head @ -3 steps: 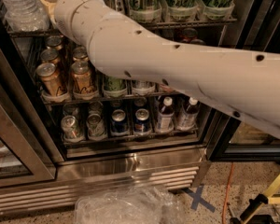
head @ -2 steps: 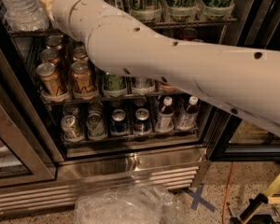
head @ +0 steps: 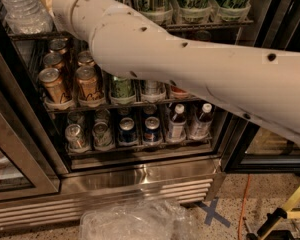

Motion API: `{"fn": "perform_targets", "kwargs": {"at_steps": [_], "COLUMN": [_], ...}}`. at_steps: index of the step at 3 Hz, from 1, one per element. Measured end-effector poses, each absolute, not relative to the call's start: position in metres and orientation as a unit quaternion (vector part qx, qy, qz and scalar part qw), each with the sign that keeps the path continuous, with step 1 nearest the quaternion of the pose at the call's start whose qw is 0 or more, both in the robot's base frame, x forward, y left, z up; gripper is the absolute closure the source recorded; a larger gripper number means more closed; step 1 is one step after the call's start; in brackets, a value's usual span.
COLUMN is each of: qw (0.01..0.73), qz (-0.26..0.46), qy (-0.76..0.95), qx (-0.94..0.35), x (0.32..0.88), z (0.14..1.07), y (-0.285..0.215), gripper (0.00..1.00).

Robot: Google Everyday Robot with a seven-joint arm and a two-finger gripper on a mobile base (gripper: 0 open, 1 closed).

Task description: Pick water bottle from top shelf of fridge

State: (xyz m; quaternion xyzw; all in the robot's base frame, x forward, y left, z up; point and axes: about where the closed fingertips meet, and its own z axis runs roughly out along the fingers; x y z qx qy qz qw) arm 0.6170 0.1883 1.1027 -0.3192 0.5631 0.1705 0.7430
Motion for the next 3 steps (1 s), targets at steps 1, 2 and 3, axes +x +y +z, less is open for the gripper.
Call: {"fn": "perform_targets", "kwargs": {"at_steps": [1, 2, 3], "qw": [0.749, 0.766, 0.774], "qz": [0.168, 0.16, 0.154], "qy": [0.556, 0.538, 0.529], "qx": [-0.319, -0.315, -0.312], "x": [0.617, 0.614, 0.6], "z": [1.111, 1.135, 1.145], "y": [0.187, 0.182, 0.176], "gripper": [1.0, 1.0, 1.0]}}
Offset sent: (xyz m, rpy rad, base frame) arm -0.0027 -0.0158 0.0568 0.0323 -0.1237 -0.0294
